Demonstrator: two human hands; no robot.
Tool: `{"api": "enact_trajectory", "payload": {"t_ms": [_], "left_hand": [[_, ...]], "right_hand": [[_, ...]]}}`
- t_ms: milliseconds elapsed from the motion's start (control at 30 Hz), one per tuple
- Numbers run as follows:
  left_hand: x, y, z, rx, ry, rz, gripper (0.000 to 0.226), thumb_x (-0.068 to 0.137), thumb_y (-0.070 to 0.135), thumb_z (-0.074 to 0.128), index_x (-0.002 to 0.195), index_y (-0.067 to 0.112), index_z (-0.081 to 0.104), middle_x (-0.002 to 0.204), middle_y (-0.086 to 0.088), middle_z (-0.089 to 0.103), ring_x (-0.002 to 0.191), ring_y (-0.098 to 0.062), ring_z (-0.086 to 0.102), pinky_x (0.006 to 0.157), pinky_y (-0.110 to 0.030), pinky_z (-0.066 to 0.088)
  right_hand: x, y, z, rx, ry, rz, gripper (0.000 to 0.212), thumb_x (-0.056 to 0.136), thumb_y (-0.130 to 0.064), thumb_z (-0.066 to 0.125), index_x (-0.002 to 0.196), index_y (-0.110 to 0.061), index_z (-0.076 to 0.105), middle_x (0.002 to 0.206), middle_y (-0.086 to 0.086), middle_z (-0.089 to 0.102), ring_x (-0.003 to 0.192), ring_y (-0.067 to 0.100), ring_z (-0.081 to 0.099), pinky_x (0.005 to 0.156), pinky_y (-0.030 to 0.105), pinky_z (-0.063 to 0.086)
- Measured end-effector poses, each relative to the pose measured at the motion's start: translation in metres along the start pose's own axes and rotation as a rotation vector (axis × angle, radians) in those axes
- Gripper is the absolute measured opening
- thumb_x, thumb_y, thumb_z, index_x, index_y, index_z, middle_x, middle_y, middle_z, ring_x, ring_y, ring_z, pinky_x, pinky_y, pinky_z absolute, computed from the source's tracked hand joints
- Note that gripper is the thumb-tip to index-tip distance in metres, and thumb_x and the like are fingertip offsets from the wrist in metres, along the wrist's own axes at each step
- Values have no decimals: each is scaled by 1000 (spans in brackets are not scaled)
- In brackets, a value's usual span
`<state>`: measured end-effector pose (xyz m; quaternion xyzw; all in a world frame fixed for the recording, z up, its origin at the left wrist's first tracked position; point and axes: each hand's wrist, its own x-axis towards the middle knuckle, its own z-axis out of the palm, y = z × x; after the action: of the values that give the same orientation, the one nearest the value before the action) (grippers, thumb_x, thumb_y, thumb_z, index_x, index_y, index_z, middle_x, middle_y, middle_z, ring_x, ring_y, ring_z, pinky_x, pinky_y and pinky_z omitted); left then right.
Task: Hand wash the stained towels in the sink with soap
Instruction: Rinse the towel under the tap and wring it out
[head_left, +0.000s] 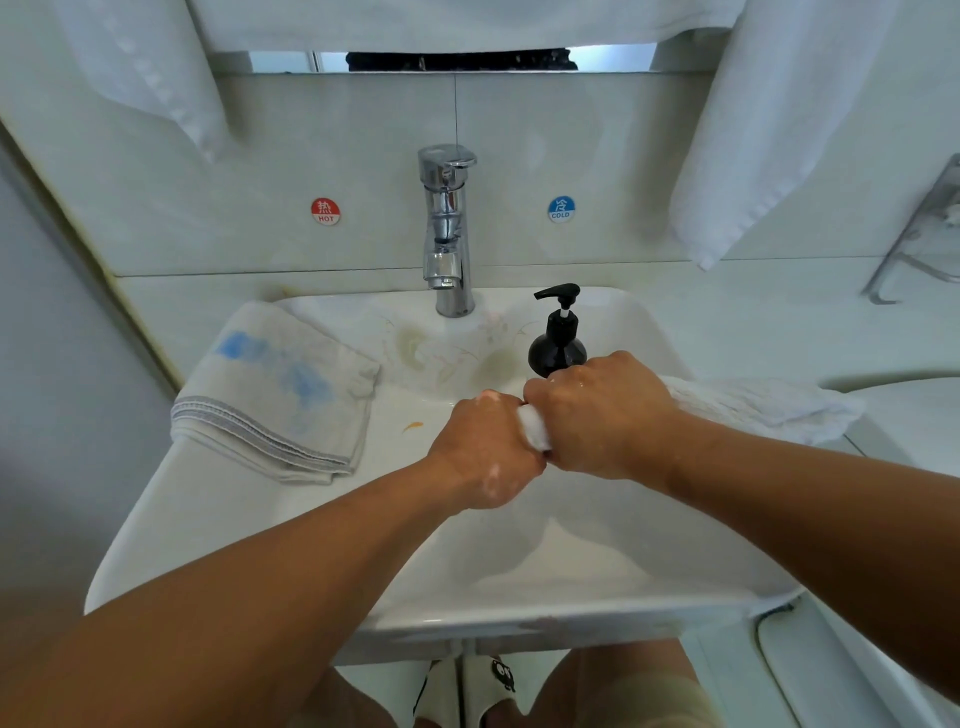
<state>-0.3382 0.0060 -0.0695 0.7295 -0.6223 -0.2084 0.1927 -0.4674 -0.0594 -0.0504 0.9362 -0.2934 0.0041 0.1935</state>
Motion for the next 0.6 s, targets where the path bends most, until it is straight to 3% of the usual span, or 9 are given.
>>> {"api": "enact_trajectory", "payload": {"t_ms": [233, 367, 467, 533, 600], "left_hand": [[2, -3, -2, -34, 2, -10, 10, 83, 13, 67, 93, 9, 67, 86, -8, 70, 81, -27, 68, 54, -26, 44], [4, -7, -9, 107, 17, 84, 15, 85, 17, 67, 98, 10, 65, 90, -5, 69, 83, -26, 64, 66, -28, 48], [5, -18, -12, 192, 75, 123, 21, 85, 22, 68, 104, 15, 65, 95, -3, 70, 87, -25, 65, 72, -29, 48], [6, -28, -18, 243, 117, 128, 27, 85, 25, 70, 110, 16, 66, 100, -3, 71, 91, -25, 66, 76, -29, 50], [7, -37, -24, 264, 139, 107, 31, 85, 27, 72, 114, 17, 67, 105, -4, 72, 95, -24, 66, 78, -29, 51]], "right_hand": [[0, 0, -3, 25, -2, 28, 16, 86, -32, 53, 86, -25, 39, 74, -7, 47, 62, 23, 44, 49, 28, 16], [1, -1, -2, 109, 13, 50, 21, 86, -40, 56, 88, -27, 39, 82, -6, 59, 64, 22, 44, 57, 30, 30], [-1, 6, -5, 142, -52, 14, 42, 81, -46, 68, 112, -28, 45, 105, -8, 59, 74, 21, 50, 62, 31, 34], [-11, 23, -6, 97, -118, 25, 58, 79, -40, 71, 127, -29, 39, 112, -7, 53, 84, 22, 58, 60, 32, 37], [-26, 44, -8, 38, -159, 115, 53, 82, -35, 64, 127, -29, 37, 109, -7, 52, 90, 22, 60, 62, 34, 43]]}}
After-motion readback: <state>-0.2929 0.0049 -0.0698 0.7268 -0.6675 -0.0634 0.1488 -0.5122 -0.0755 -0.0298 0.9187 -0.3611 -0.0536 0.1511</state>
